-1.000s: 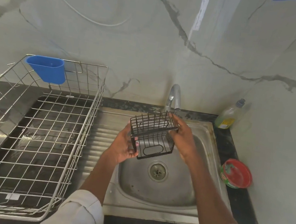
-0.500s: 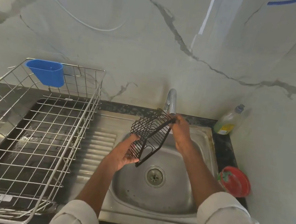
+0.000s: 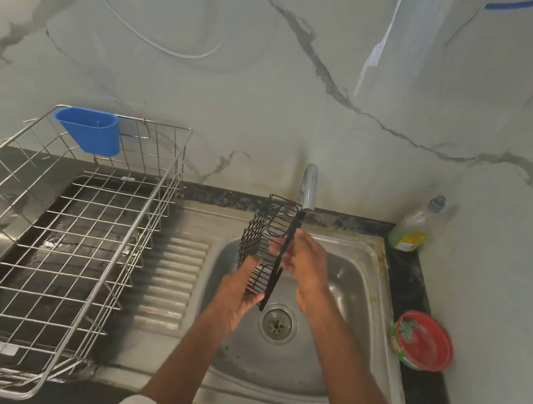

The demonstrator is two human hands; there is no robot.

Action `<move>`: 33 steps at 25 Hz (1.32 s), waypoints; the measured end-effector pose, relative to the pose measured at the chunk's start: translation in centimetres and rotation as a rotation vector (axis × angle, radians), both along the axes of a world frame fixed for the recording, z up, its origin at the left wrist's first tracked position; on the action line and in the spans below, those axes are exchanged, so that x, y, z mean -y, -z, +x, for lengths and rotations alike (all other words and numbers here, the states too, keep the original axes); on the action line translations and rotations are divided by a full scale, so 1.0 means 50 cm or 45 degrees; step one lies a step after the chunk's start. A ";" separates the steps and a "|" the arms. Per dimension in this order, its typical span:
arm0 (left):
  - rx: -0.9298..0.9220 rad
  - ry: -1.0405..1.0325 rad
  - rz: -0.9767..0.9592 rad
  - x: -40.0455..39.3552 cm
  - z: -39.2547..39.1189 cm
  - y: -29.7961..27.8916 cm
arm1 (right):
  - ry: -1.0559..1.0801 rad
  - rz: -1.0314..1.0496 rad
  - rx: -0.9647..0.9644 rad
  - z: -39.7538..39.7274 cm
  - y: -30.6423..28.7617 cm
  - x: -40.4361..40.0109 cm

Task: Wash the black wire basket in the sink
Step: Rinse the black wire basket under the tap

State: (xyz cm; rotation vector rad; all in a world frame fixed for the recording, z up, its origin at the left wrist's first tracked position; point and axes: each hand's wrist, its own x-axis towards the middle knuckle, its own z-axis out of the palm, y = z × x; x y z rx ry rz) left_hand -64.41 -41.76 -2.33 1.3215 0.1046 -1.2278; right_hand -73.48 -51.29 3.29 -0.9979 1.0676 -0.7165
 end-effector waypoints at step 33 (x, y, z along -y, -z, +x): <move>0.144 0.546 0.338 0.040 0.057 0.180 | 0.315 0.074 -0.146 -0.103 -0.038 0.039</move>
